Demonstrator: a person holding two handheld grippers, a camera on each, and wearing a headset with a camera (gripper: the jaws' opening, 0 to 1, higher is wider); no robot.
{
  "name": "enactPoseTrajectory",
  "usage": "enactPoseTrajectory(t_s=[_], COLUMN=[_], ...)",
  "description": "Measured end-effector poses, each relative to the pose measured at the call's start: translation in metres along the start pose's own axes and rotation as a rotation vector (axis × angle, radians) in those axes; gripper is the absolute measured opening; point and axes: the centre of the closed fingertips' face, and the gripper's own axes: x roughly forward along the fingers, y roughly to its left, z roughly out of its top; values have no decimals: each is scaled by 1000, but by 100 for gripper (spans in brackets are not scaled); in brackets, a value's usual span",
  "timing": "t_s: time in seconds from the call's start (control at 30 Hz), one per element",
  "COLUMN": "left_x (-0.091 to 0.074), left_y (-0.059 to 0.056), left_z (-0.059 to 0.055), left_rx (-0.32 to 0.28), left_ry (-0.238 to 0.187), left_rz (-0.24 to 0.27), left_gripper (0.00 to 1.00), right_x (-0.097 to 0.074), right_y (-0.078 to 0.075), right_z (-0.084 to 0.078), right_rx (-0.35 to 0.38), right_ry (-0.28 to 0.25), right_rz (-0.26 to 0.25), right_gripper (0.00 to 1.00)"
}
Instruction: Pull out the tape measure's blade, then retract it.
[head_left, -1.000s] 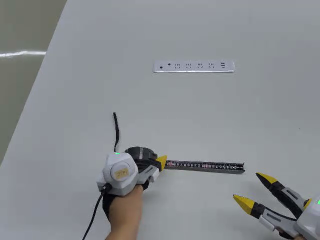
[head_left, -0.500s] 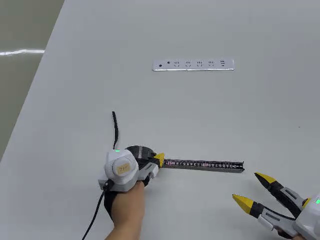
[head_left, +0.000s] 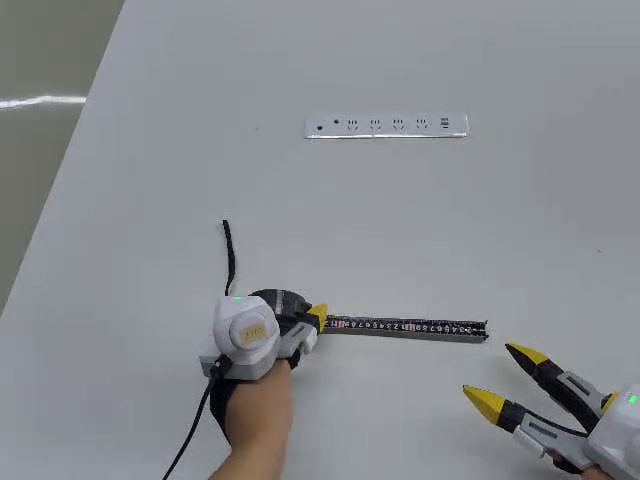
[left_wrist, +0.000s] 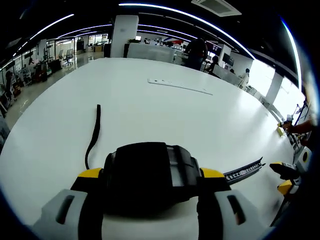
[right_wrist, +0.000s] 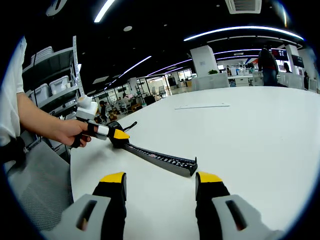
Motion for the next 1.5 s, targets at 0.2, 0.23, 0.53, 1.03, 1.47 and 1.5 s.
enactPoseTrajectory(t_s=[0.2, 0.23, 0.53, 1.03, 1.47, 1.5], left_x=[1, 1, 1, 0, 0, 0], left_y=[1, 1, 1, 1, 1, 1], left_z=[0, 0, -1, -1, -1, -1], left_rx=[-5, -6, -11, -17, -17, -18], left_ry=[3, 5, 6, 5, 5, 5], left_rz=[4, 4, 3, 3, 3, 4], left_gripper=[74, 74, 74, 74, 74, 74], right_x=[1, 1, 4, 10, 22, 23], right_y=[-1, -1, 0, -17, -24, -27], right_z=[-1, -1, -1, 1, -4, -3], right_rx=[-1, -3, -27, -59, -114, -108], right_ry=[2, 2, 16, 45, 103, 100], right_rz=[5, 5, 24, 66, 127, 128], right_gripper=[55, 54, 53, 53, 52, 52])
